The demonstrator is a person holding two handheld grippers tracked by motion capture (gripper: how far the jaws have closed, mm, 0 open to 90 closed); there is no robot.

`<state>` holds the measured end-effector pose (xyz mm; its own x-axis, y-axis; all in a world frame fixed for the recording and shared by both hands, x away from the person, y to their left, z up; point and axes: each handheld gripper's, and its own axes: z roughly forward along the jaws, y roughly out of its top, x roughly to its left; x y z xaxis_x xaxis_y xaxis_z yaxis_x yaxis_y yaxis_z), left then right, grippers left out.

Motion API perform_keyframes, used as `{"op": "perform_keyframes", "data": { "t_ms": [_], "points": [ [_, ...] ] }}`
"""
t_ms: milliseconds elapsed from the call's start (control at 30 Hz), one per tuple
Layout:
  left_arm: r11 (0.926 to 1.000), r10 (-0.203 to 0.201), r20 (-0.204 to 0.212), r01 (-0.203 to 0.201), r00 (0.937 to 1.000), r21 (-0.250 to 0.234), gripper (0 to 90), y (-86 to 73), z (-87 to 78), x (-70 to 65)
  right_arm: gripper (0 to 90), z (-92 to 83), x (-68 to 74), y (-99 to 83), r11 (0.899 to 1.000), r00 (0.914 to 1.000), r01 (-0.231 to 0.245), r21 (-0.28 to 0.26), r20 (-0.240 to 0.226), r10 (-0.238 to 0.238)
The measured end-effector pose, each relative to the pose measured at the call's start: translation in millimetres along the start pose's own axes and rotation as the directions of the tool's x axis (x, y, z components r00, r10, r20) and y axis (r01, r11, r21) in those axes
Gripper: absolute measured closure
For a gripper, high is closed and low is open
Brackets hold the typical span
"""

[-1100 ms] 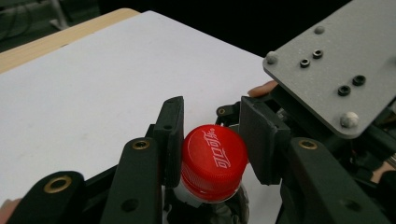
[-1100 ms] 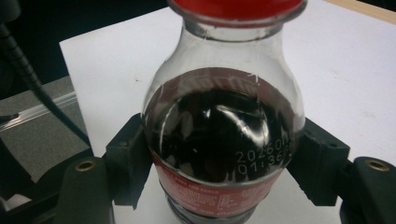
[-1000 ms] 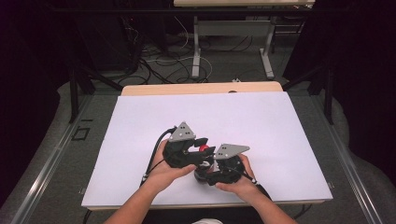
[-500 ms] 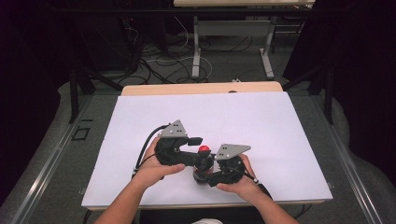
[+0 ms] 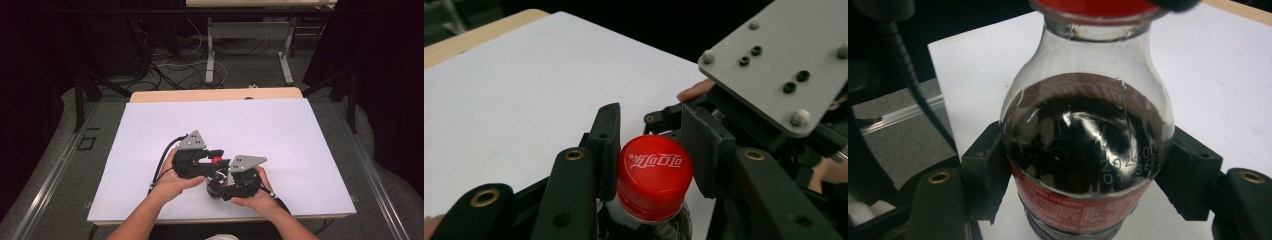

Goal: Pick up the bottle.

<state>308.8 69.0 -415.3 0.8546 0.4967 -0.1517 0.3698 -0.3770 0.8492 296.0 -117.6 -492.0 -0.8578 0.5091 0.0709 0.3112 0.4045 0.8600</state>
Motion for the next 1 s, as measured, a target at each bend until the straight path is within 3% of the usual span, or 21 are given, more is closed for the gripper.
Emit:
{"op": "perform_keyframes", "data": {
  "t_ms": [33,67,133,233,300,467,500,567,733,800,933,1000],
  "points": [
    [0.9998,-0.019,-0.033,0.019,0.9993,-0.005,61.2,0.0,1.5,-3.6,30.2,0.1,0.0,-0.1,1.000,1.0000,-0.002,0.003,0.010,0.002],
    [0.9998,-0.019,-0.033,0.019,0.9993,-0.005,61.2,0.0,1.5,-3.6,30.2,0.3,0.2,-0.2,1.000,0.9998,-0.006,0.007,0.019,0.006],
    [0.9995,-0.033,-0.099,0.032,0.9946,-0.008,61.2,0.6,3.3,-10.6,30.2,0.6,0.3,-0.2,1.000,0.9997,-0.011,0.009,0.024,0.011],
    [0.9991,-0.043,-0.126,0.042,0.9912,-0.010,58.9,2.1,3.7,-14.4,30.2,0.0,-0.3,-0.1,1.000,0.9994,-0.007,-0.002,0.034,0.007],
    [0.9986,-0.051,-0.089,0.050,0.9947,-0.017,47.8,3.5,0.4,-11.3,30.0,-0.8,-1.3,-0.3,1.000,0.9996,-0.012,-0.008,0.025,0.012],
    [0.9986,-0.040,-0.037,0.039,0.9985,-0.036,44.6,4.0,-9.0,-3.3,30.0,-2.5,-2.8,-0.3,1.000,0.9998,-0.017,-0.007,0.009,0.017],
    [0.9995,-0.029,0.015,0.029,0.9995,-0.013,44.5,4.5,-12.4,1.5,30.0,-2.5,-3.0,-0.3,1.000,0.9998,-0.014,-0.012,0.011,0.014],
    [0.9997,-0.026,0.065,0.026,0.9976,0.002,45.8,3.8,-13.4,4.7,30.0,-2.6,-3.0,0.1,1.000,1.0000,-0.007,-0.013,-0.001,0.007],
    [0.9992,-0.008,0.093,0.004,0.9957,0.040,53.5,1.8,-12.2,9.9,30.0,-2.0,-0.7,0.8,1.000,0.9999,-0.003,-0.011,-0.015,0.003],
    [0.9993,0.001,0.129,-0.005,0.9917,0.037,57.8,0.0,-9.3,11.4,30.0,-1.9,-0.5,1.0,1.000,0.9995,0.011,0.001,-0.029,-0.011],
    [0.9991,0.015,0.115,-0.019,0.9932,0.037,60.4,-0.6,-8.5,9.2,30.0,-0.3,0.5,0.1,1.000,0.9997,0.007,-0.009,-0.025,-0.007],
    [0.9992,0.022,0.090,-0.025,0.9957,0.031,60.5,-1.2,-7.5,6.7,30.0,-0.1,0.8,0.0,1.000,0.9998,0.003,-0.011,-0.021,-0.003]
  ]
}}
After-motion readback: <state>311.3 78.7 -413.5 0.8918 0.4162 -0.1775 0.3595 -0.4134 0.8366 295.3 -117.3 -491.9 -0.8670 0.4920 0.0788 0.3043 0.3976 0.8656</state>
